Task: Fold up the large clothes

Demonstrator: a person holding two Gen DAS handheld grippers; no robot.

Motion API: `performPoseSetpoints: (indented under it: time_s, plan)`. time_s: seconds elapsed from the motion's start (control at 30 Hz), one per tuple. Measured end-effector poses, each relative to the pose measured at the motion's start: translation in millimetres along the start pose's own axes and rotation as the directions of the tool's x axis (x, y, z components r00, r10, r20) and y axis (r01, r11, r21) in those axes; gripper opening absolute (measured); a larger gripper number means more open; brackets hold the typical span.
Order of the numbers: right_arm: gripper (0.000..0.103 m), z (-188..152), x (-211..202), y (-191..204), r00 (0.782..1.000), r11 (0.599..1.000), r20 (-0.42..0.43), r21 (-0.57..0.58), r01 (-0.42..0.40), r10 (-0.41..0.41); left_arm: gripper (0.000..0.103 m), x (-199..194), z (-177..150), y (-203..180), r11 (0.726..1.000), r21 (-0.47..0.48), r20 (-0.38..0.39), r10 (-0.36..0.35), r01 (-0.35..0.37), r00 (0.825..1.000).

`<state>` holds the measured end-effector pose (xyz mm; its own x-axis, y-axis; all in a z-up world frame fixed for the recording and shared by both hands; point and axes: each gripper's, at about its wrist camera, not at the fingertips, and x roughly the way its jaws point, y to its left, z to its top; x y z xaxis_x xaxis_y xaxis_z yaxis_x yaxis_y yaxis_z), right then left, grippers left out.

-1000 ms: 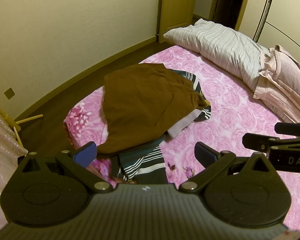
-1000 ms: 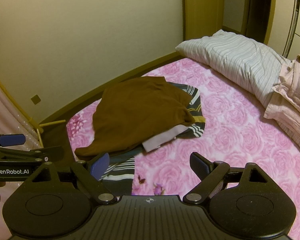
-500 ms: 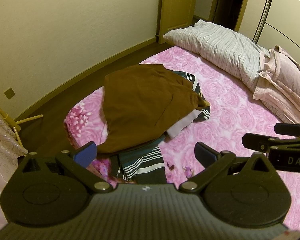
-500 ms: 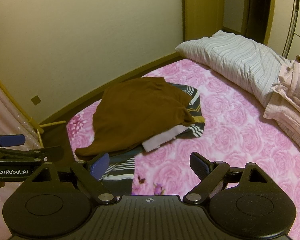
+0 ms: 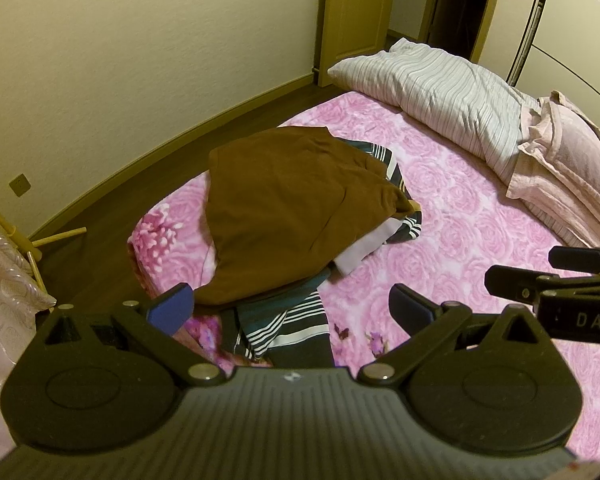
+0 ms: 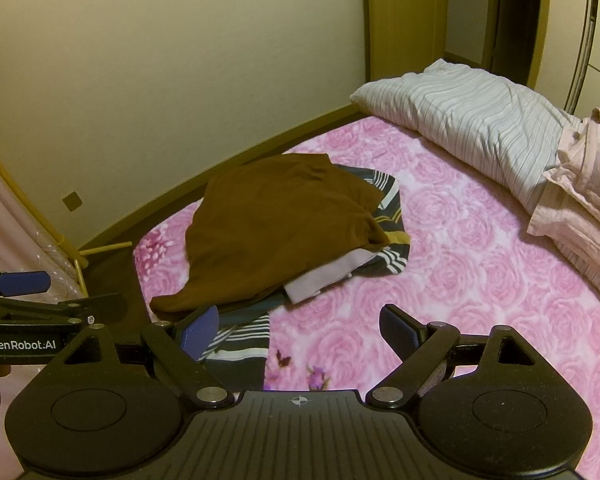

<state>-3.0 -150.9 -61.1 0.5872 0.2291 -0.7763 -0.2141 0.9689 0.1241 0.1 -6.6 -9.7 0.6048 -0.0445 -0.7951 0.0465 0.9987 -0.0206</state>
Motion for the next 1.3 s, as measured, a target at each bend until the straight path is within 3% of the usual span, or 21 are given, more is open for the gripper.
performPoseSetpoints:
  time_s: [0.2, 0.57, 0.7, 0.83, 0.97, 1.13, 1.3]
  plan:
    - [0.085, -2.3, 2.1, -2.2, 1.000, 1.000, -0.012, -0.007, -0.004, 0.004, 0.102, 2.0, -5.7, 5.2, 0.999, -0.036, -0.013, -0.040, 0.039, 0.999]
    - [0.085, 0.6, 19.9, -39.3, 0.999, 0.998, -0.018, -0.042, -0.050, 0.050, 0.102, 17.1, -5.0, 18.8, 0.996, -0.081, -0.043, 0.019, -0.022, 0.999]
    - [0.085, 6.0, 35.5, -46.6, 0.997, 0.995, -0.012, -0.072, -0.071, 0.070, 0.102, 22.0, -1.1, 25.1, 0.997, -0.032, -0.049, 0.067, -0.068, 0.997]
    - [0.085, 10.2, 54.2, -49.1, 0.996, 0.991, -0.002, -0.105, -0.086, 0.086, 0.102, 44.1, 0.7, 30.3, 0.991, 0.104, -0.056, 0.087, -0.081, 0.995]
    - [0.085, 13.2, 84.1, -44.9, 0.996, 0.980, -0.012, -0.180, -0.086, 0.086, 0.102, 83.7, -3.6, 34.0, 0.955, 0.291, -0.046, 0.077, -0.060, 0.996]
    - [0.084, 13.0, 136.3, -33.1, 0.997, 0.971, -0.055, -0.231, -0.063, 0.052, 0.100, 156.3, -8.7, 48.2, 0.911, 0.407, -0.110, -0.018, 0.061, 0.994]
    - [0.075, 10.4, 193.6, -14.3, 0.991, 0.945, -0.124, -0.314, -0.086, 0.049, 0.084, 229.8, -23.3, 56.1, 0.836, 0.528, -0.181, -0.064, 0.152, 0.981]
